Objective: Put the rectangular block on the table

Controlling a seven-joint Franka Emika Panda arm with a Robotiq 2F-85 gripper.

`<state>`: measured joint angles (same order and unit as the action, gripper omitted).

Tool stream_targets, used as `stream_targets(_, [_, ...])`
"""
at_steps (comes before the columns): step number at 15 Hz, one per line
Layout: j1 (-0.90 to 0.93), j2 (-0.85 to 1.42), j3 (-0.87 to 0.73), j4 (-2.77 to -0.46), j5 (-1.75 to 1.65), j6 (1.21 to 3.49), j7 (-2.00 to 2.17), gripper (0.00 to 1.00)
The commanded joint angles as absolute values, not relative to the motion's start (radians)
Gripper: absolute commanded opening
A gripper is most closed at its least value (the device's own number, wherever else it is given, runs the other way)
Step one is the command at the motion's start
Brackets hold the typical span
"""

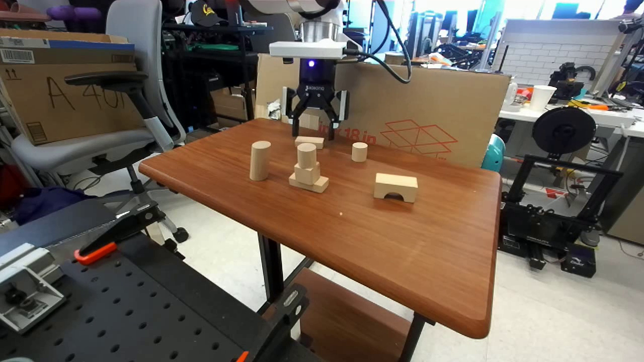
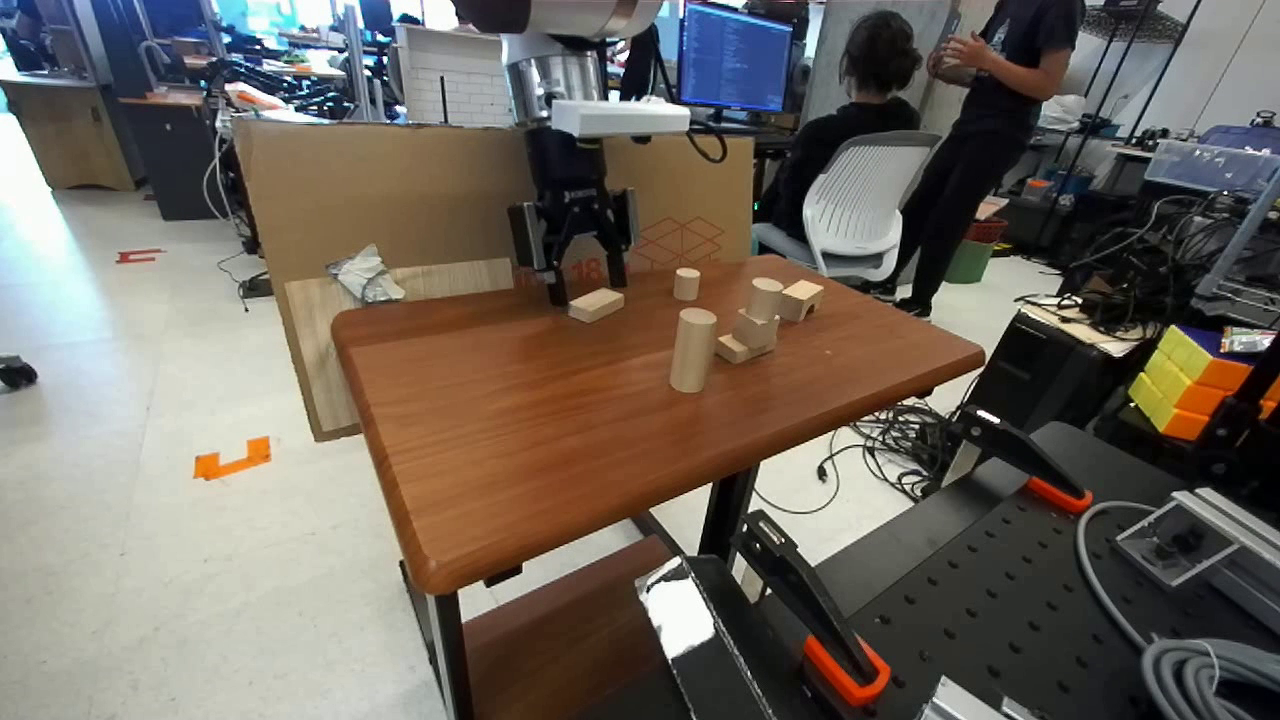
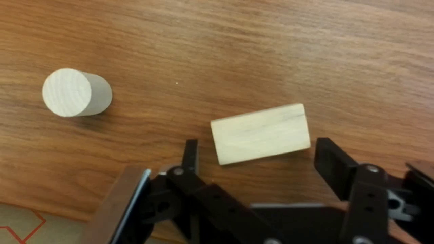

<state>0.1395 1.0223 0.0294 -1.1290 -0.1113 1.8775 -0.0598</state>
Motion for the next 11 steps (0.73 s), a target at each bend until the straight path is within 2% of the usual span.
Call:
stream_targets(1, [0.156, 0.988, 0.024, -1.134, -0.141, 1.859, -0.07, 1.0])
stream_targets(8, [0.109, 0.703, 0.049, -1.417, -0.11, 1.997, -0.086, 1.0])
stream_targets(9, [0.135, 0.829, 0.035, -1.262, -0.131, 1.939, -0.073, 1.0])
stream_targets(11, [0.122, 0.753, 0.037, -1.333, -0.127, 1.954, -0.073, 1.0])
